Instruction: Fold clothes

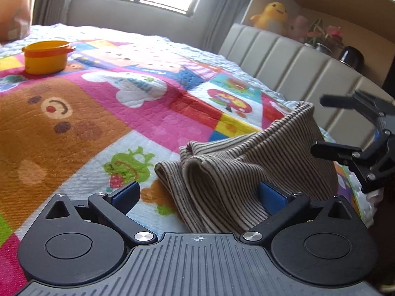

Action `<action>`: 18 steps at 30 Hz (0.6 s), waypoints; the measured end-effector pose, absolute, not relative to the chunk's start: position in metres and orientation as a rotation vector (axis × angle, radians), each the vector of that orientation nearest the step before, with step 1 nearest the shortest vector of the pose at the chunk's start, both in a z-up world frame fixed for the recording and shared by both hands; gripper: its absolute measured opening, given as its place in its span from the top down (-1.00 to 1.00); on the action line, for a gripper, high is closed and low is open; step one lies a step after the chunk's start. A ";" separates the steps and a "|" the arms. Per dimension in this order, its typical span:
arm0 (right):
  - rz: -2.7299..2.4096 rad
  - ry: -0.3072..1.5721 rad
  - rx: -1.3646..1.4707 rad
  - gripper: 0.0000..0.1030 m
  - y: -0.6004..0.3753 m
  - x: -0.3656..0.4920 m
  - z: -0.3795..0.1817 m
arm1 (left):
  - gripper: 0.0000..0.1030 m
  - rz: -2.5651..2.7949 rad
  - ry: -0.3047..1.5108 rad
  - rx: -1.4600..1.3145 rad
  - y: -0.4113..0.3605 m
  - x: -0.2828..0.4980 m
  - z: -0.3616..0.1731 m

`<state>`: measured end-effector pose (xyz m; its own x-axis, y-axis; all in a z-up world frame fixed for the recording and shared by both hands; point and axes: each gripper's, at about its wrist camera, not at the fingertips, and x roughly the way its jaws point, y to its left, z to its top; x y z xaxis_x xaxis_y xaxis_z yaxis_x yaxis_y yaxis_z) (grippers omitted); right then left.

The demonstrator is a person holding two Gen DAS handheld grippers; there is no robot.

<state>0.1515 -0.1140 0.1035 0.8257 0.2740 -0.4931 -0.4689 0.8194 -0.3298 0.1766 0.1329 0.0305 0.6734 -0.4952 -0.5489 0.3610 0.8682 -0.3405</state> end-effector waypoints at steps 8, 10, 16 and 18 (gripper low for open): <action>0.198 0.688 0.036 -1.00 -0.170 0.203 0.021 | -1.00 -0.479 0.685 -0.260 0.131 0.190 0.016; 0.218 0.681 0.081 -1.00 -0.177 0.204 0.017 | -1.00 -0.487 0.677 -0.273 0.132 0.191 0.013; 0.220 0.659 0.094 -1.00 -0.179 0.200 0.016 | -1.00 -0.492 0.665 -0.285 0.131 0.190 0.010; 0.220 0.653 0.096 -1.00 -0.179 0.198 0.016 | -1.00 -0.491 0.662 -0.286 0.131 0.189 0.009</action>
<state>0.1984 -0.1791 0.0164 0.7721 0.2329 -0.5913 -0.1725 0.9723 0.1577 0.1892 0.1313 0.0093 0.6810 -0.5202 -0.5154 0.3424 0.8484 -0.4038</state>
